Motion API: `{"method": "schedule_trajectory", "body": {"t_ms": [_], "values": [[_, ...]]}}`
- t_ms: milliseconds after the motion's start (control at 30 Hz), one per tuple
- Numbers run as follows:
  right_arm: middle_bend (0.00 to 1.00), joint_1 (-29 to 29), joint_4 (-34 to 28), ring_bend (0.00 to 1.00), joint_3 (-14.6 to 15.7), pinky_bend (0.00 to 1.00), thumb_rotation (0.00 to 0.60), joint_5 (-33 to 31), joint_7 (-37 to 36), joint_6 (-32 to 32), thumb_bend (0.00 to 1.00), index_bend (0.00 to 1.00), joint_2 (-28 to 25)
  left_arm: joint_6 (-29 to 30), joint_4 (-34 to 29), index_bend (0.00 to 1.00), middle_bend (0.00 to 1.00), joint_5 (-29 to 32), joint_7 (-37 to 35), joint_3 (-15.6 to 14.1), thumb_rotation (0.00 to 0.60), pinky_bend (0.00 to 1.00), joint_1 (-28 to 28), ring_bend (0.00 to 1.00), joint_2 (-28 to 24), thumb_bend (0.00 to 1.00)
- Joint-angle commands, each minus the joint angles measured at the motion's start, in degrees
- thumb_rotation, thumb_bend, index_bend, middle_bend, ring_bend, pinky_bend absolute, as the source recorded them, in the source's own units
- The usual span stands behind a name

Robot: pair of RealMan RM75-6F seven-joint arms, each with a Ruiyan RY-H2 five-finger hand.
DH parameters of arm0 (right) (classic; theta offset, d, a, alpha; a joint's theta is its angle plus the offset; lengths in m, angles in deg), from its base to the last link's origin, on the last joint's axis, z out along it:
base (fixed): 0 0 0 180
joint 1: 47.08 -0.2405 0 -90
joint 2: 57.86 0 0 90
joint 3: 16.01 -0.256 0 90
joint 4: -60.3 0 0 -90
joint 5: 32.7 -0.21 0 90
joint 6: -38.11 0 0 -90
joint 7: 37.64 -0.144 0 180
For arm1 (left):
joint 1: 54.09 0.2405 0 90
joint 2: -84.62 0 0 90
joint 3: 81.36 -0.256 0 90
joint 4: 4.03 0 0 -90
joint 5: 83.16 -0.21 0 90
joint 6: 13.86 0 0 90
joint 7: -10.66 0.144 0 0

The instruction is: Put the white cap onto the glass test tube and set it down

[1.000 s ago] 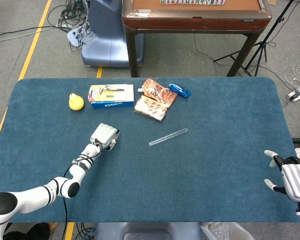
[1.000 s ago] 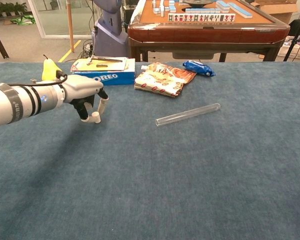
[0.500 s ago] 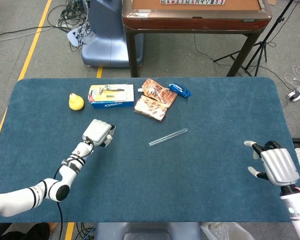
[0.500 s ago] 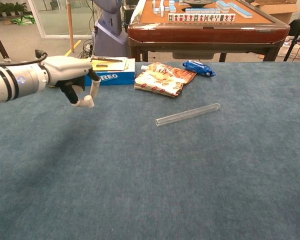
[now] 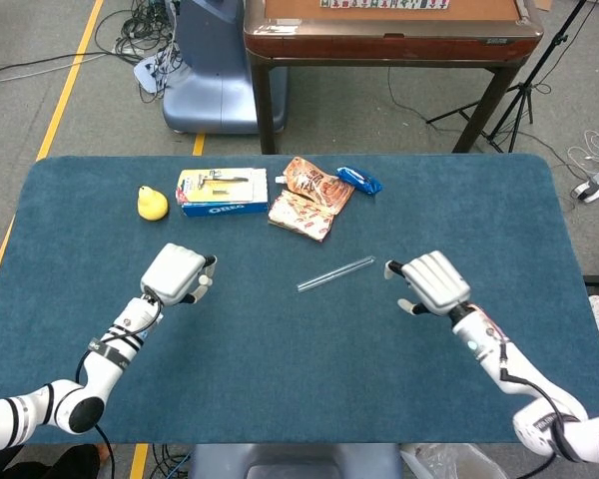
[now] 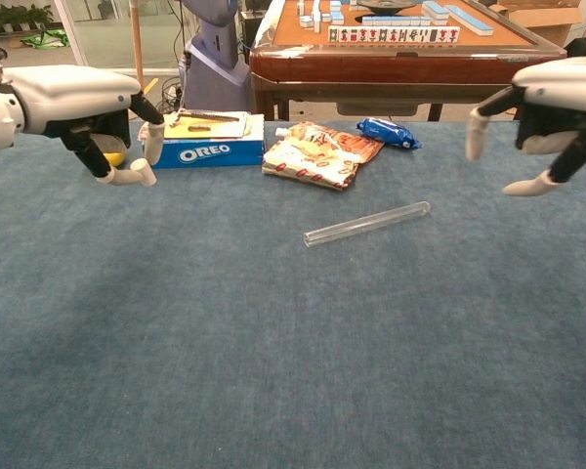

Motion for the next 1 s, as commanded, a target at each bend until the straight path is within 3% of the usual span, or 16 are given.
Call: {"method": "schedule_trajectory", "body": {"t_ms": [33, 433, 1000], "values": [[1.00, -5.0, 5.6, 1.00, -1.3, 1.00, 0.600, -4.2, 2.7, -4.7, 0.22, 0.43, 6.3, 0.6, -1.4, 0.57, 1.00, -0.3, 0.8, -0.5, 0.600, 1.00, 0.5, 1.00, -0.8, 0.31], [1.00, -13.4, 19.7, 1.00, -1.1, 1.00, 0.600, -10.6, 5.7, -10.0, 0.22, 0.43, 18.5, 1.1, -2.4, 0.57, 1.00, -0.1, 0.6, -1.0, 0.600, 1.00, 1.3, 1.00, -1.7, 0.31], [1.00, -19.1, 33.3, 1.00, 0.1, 1.00, 0.600, -13.0, 4.7, -13.6, 0.23, 0.45, 27.6, 0.2, -0.8, 0.57, 1.00, -1.2, -1.8, -1.4, 0.600, 1.00, 2.1, 1.00, -1.8, 0.31]]}}
